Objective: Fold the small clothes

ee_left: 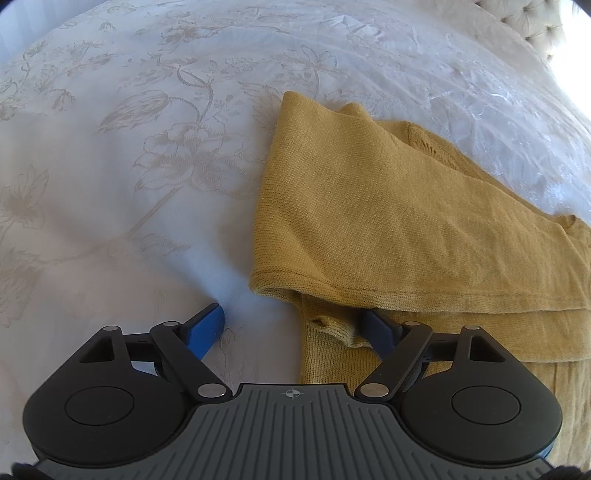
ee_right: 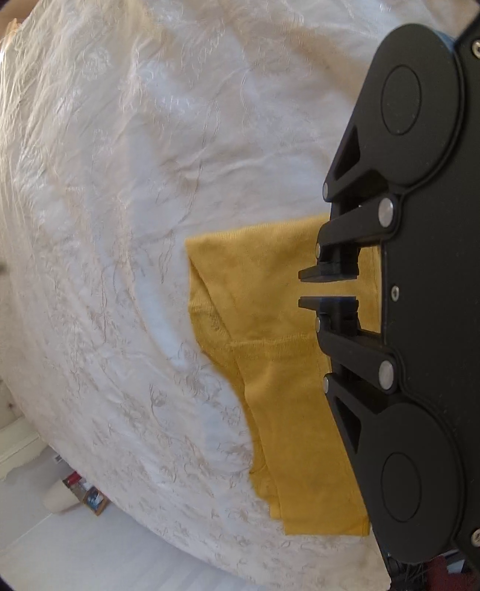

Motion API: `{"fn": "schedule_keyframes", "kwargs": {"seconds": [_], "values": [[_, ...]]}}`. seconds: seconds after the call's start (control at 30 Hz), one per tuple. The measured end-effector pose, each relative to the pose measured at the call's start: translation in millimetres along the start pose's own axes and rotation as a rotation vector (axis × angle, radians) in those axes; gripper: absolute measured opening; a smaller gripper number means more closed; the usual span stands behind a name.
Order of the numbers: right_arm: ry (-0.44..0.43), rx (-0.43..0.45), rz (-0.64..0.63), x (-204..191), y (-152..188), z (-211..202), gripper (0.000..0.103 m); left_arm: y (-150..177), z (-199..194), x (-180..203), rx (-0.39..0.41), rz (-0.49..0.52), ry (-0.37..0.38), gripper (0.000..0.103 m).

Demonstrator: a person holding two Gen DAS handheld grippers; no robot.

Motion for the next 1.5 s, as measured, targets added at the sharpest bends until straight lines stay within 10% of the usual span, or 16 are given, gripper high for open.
{"fn": "schedule_keyframes", "kwargs": {"seconds": [0.07,0.1,0.37,0.4,0.43,0.53,0.7,0.83,1.07,1.2,1.33,1.5], "values": [[-0.06,-0.007,-0.023,-11,-1,13,0.069,1,0,1,0.003,-0.001,-0.003,0.082],[-0.082,-0.017,-0.027,-16,-2,21,0.07,1,0,2,0.003,-0.002,-0.005,0.082],[-0.052,-0.103,-0.095,-37,-1,67,0.065,1,1,2,0.002,0.001,-0.005,0.083],[-0.058,-0.112,-0.097,-39,-1,68,0.058,1,1,2,0.003,0.001,-0.006,0.083],[-0.058,-0.122,-0.109,-42,-1,65,0.015,1,1,3,0.004,0.001,-0.007,0.083],[-0.167,-0.063,-0.131,-60,-6,33,0.013,1,0,3,0.005,0.001,-0.008,0.083],[-0.2,0.082,-0.12,-55,-13,-42,0.013,1,0,1,0.007,-0.003,-0.003,0.083],[0.006,0.014,-0.075,-9,-9,-17,0.013,2,0,2,0.014,0.0,-0.005,0.084],[0.021,-0.044,-0.082,4,-7,10,0.015,-1,-2,-1,-0.002,0.001,0.007,0.084],[0.075,-0.069,-0.116,5,-1,16,0.022,-2,-8,-14,0.014,-0.055,-0.023,0.084],[0.118,-0.07,-0.11,13,5,11,0.054,-2,-11,-35,0.012,-0.147,0.009,0.084],[0.153,-0.028,-0.108,16,5,-5,0.061,-1,-21,-37,-0.001,-0.167,0.02,0.084]]}}
Point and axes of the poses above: each gripper's, at about its wrist camera, not at the fingertips, and z roughly the way its jaws point, x to its right, y to its underside, the point moved 2 cm from there along z, roughly the way its jaws point, and after that the axes turned 1 degree about z, right-handed, at the moved point
